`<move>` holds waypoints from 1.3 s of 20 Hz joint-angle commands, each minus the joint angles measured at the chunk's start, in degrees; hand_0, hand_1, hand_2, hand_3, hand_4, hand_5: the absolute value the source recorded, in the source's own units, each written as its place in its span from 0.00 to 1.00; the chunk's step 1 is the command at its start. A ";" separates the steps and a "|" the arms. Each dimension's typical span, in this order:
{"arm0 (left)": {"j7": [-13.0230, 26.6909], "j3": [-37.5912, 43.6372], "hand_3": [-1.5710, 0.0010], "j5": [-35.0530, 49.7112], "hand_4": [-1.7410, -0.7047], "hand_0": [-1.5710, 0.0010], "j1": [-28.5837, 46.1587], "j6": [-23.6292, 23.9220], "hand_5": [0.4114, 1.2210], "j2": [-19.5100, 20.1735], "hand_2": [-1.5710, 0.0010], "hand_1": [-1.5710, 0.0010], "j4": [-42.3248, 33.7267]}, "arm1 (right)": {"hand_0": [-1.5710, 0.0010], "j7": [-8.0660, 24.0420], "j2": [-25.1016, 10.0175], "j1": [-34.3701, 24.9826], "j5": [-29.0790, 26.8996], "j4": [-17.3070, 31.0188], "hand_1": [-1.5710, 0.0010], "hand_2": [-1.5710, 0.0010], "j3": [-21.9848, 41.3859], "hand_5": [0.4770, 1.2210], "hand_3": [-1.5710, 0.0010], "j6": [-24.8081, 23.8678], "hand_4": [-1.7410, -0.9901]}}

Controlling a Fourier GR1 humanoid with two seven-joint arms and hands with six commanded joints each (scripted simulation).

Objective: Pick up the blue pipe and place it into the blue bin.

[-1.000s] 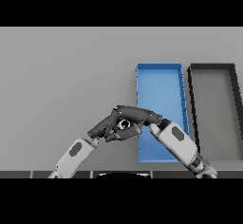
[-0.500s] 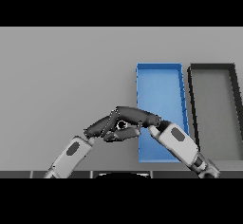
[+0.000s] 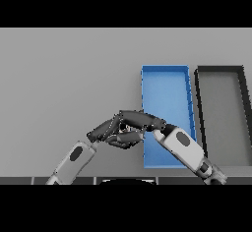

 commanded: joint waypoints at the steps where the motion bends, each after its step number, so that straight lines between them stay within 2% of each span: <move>1: -0.66 0.00 0.98 0.21 0.82 0.98 0.34 0.07 0.22 -0.31 0.98 0.98 0.46 | 0.00 0.78 0.42 0.10 0.02 -0.56 0.00 0.00 0.45 1.00 0.00 -0.14 0.33; 3: 0.21 0.37 0.99 0.02 0.81 0.99 -0.17 0.44 0.19 -0.66 0.99 0.99 0.59 | 0.00 -0.30 0.05 0.77 -0.76 -0.13 0.00 0.00 -0.61 1.00 0.00 -0.15 0.34; 6: 0.23 -0.23 0.99 -0.62 0.81 0.99 0.80 0.75 0.17 -0.81 0.99 0.99 0.64 | 0.00 4.62 0.16 -0.49 -6.78 -0.66 0.00 0.00 -2.28 1.00 0.00 -1.73 0.33; 9: 1.70 0.24 1.00 0.30 0.80 1.00 1.27 0.20 0.14 -0.24 1.00 1.00 0.29 | 0.00 9.38 -1.46 -3.75 -15.91 -2.75 0.00 0.00 -4.66 1.00 0.00 -4.80 0.17; 11: 3.21 -0.24 1.00 0.19 0.80 1.00 1.15 0.19 0.12 -0.80 1.00 1.00 0.27 | 0.00 12.36 -2.81 -6.98 -22.15 -3.44 0.00 0.00 -6.94 1.00 0.00 -8.48 0.11; 12: 3.19 -0.30 1.00 0.21 0.80 1.00 1.27 0.19 0.11 -0.84 1.00 1.00 0.25 | 0.00 13.73 -3.76 -9.37 -25.64 -3.84 0.00 0.00 -8.57 0.96 0.00 -11.17 0.09; 13: 3.65 -0.09 1.00 0.51 0.79 1.00 1.07 0.02 0.11 -0.95 1.00 1.00 0.68 | 0.00 13.63 -4.86 -10.83 -28.86 -4.24 0.00 0.00 -10.15 0.93 0.00 -12.79 0.07; 15: 3.96 0.05 1.00 0.79 0.80 1.00 0.97 -0.39 0.11 -0.37 1.00 1.00 -0.04 | 0.00 12.77 -6.86 -17.12 -34.84 -1.88 0.00 0.00 -13.99 0.89 0.00 -15.30 0.04; 18: 2.46 -0.44 1.00 0.36 0.80 1.00 1.96 -0.50 0.11 0.37 1.00 1.00 -1.08 | 0.00 9.99 -10.07 -24.76 -34.37 2.67 0.00 0.00 -17.07 0.86 0.00 -18.37 0.02; 21: 2.84 0.04 1.00 1.24 0.81 1.00 2.02 -1.11 0.10 1.00 1.00 1.00 -1.83 | 0.00 8.51 -13.85 -29.58 -31.99 10.18 0.00 0.00 -19.89 0.86 0.00 -21.37 0.01; 24: 2.18 0.11 1.00 1.60 0.80 1.00 2.58 -1.10 0.10 1.04 1.00 1.00 -2.36 | 0.00 8.81 -17.31 -29.11 -29.35 17.63 0.00 0.00 -21.07 0.88 0.00 -22.36 0.01; 26: 2.59 0.25 1.00 1.36 0.80 1.00 2.83 -0.60 0.09 0.94 1.00 1.00 -2.29 | 0.00 9.37 -18.78 -26.09 -28.24 20.41 0.00 0.00 -21.11 0.88 0.00 -23.09 0.00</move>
